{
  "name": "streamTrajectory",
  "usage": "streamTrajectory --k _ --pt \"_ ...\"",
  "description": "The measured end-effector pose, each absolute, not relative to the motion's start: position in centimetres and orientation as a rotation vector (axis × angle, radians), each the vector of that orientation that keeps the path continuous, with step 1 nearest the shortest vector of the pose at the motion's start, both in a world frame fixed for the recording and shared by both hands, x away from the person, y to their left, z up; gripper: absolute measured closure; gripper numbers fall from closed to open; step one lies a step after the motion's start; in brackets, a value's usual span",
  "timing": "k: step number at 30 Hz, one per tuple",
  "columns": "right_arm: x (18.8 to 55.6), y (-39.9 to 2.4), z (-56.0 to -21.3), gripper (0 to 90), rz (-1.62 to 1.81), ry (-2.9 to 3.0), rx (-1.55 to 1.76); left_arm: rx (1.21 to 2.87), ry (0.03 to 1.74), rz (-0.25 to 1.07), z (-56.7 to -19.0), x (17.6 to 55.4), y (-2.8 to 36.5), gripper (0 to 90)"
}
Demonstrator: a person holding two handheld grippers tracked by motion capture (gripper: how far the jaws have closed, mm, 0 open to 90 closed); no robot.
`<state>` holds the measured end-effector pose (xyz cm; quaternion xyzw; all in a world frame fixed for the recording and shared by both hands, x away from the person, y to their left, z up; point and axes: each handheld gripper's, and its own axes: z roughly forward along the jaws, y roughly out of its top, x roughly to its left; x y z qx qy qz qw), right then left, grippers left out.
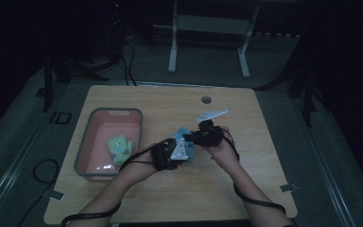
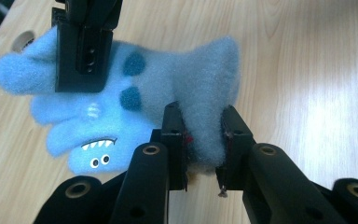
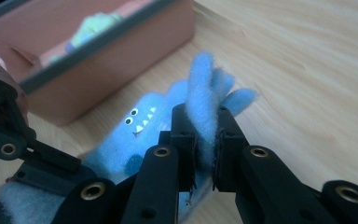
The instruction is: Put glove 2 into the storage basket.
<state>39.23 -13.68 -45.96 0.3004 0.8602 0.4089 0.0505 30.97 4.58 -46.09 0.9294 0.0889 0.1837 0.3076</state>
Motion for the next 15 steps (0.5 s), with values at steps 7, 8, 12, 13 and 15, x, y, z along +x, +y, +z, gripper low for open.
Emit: streamTrajectory --k 7,8,12,13,15 --pt "39.4 -9.7 -44.4 82.1 1.272 2.637 0.845 2.447 0.298 0.526 -44.9 30.4 8.3 76.8" --pt "39.4 -9.1 -44.1 82.0 1.275 2.638 0.837 2.446 0.307 0.525 -44.7 30.3 8.8 76.8" --pt "39.5 -6.6 -43.3 82.1 1.276 2.652 0.793 2.441 0.344 0.546 -44.2 30.1 10.9 76.8" --pt "39.5 -6.2 -43.2 82.1 1.277 2.653 0.783 2.436 0.355 0.550 -44.1 30.0 11.4 76.8" --pt "39.5 -5.1 -42.9 82.1 1.283 2.661 0.764 2.440 0.371 0.559 -44.0 29.8 12.3 76.8"
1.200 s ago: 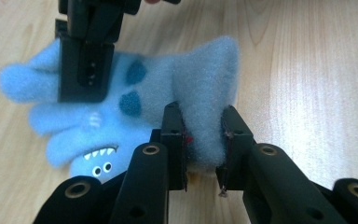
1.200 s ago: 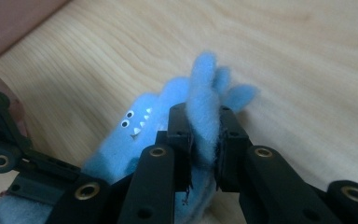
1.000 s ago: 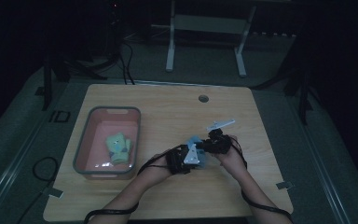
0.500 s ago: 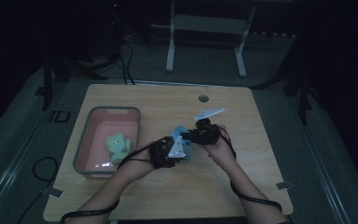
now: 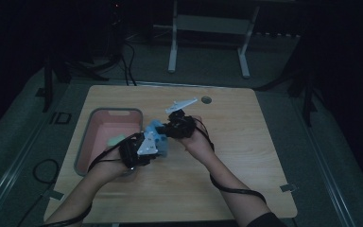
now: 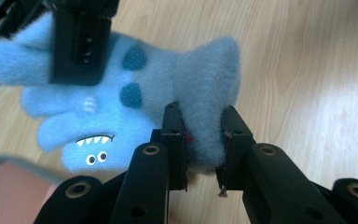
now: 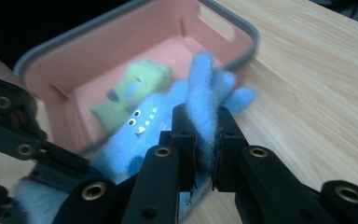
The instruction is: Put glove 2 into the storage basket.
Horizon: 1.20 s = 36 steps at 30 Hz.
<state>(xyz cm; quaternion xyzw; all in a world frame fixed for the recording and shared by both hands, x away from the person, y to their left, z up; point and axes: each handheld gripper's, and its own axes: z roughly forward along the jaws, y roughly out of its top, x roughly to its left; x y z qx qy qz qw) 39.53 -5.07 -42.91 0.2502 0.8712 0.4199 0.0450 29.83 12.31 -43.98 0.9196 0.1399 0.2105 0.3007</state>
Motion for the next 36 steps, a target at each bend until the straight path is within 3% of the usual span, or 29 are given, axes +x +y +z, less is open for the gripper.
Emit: streamTrajectory --k 24,36 --pt "39.3 6.5 -43.4 82.0 1.288 2.773 0.588 2.454 0.600 0.560 -45.2 28.1 22.2 76.7" --pt "40.8 7.7 -48.0 82.0 1.223 2.826 0.694 2.518 0.659 0.463 -48.8 29.9 22.4 76.2"
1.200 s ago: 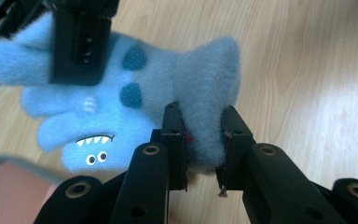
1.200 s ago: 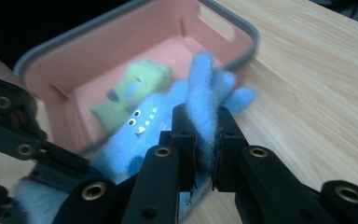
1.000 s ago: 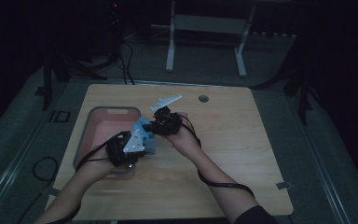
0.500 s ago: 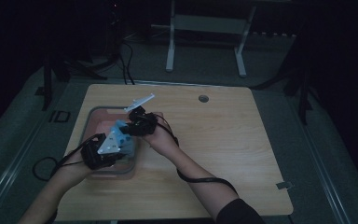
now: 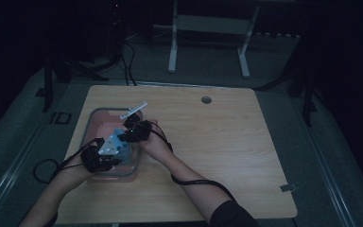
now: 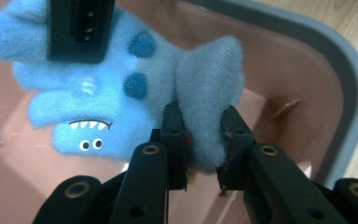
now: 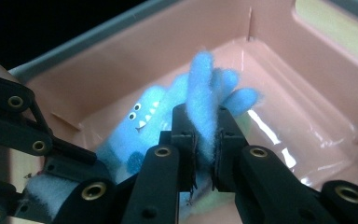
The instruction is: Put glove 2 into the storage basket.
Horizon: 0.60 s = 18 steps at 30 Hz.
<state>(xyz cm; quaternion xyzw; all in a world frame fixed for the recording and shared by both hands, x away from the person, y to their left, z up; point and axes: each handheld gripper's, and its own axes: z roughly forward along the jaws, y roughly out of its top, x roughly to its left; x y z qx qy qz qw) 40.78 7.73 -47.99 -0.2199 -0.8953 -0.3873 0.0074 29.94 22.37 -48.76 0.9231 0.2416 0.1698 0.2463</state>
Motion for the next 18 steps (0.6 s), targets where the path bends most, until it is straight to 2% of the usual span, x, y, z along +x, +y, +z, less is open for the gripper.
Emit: streamTrajectory --k 11,17,18 --pt "41.8 7.9 -49.7 79.1 -1.137 -2.849 -0.728 2.537 0.720 0.388 -49.4 31.4 21.9 72.9" --pt "42.0 7.9 -49.8 71.1 -1.118 -2.847 -0.733 2.534 0.737 0.375 -49.4 31.6 21.8 66.2" --pt "42.1 7.9 -49.7 63.8 -1.126 -2.827 -0.744 2.528 0.759 0.377 -49.4 31.6 21.8 58.1"
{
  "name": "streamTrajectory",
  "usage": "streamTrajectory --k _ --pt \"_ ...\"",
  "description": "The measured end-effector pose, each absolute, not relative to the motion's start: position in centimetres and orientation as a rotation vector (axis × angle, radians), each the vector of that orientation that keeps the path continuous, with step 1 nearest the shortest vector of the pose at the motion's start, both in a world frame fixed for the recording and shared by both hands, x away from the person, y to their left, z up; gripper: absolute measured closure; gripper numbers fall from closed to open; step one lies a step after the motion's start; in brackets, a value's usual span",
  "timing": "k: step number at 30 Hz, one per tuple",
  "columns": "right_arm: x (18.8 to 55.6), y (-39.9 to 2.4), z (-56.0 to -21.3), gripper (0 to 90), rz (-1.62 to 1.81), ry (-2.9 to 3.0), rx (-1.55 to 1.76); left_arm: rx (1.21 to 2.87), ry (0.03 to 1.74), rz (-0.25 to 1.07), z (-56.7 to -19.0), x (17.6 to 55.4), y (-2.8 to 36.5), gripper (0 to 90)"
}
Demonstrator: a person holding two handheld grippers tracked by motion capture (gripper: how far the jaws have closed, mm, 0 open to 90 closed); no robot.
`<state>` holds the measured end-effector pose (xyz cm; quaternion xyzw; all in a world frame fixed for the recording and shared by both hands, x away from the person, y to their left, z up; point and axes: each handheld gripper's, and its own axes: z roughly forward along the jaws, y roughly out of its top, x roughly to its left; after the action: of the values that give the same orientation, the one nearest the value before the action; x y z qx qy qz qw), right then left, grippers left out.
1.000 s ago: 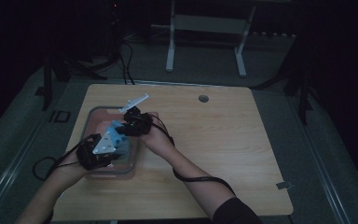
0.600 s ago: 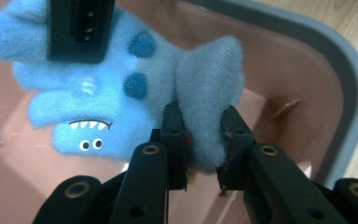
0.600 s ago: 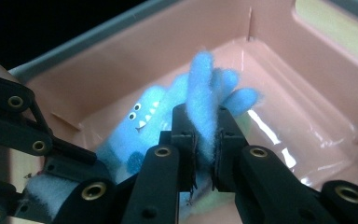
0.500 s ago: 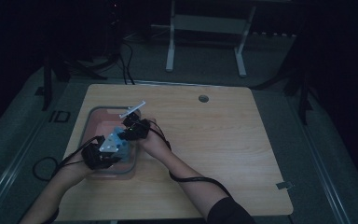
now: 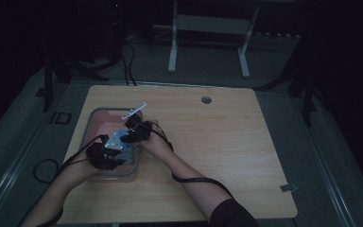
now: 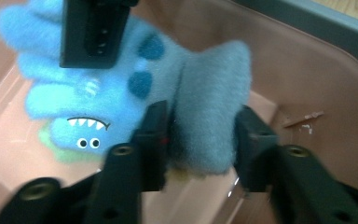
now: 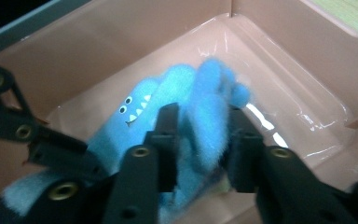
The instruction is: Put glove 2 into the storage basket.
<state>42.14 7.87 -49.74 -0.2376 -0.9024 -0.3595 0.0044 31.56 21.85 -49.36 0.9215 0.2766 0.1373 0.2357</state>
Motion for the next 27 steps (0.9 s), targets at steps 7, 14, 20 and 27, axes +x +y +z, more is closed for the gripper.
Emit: streamTrajectory --k 7,14,20,27 --pt "42.3 7.3 -48.5 37.4 -1.177 -2.823 -0.717 2.442 0.864 0.448 -48.3 31.1 22.5 19.2" --pt "41.7 5.8 -46.2 19.3 -1.311 -2.743 -0.667 2.315 0.914 0.487 -46.5 30.7 22.7 7.6" --pt "40.8 3.7 -44.9 17.3 -1.331 -2.764 -0.619 2.251 0.893 0.498 -45.9 30.4 21.5 3.1" --pt "40.3 1.0 -44.9 16.8 -1.328 -2.770 -0.614 2.207 0.865 0.473 -45.6 30.2 19.8 3.0"
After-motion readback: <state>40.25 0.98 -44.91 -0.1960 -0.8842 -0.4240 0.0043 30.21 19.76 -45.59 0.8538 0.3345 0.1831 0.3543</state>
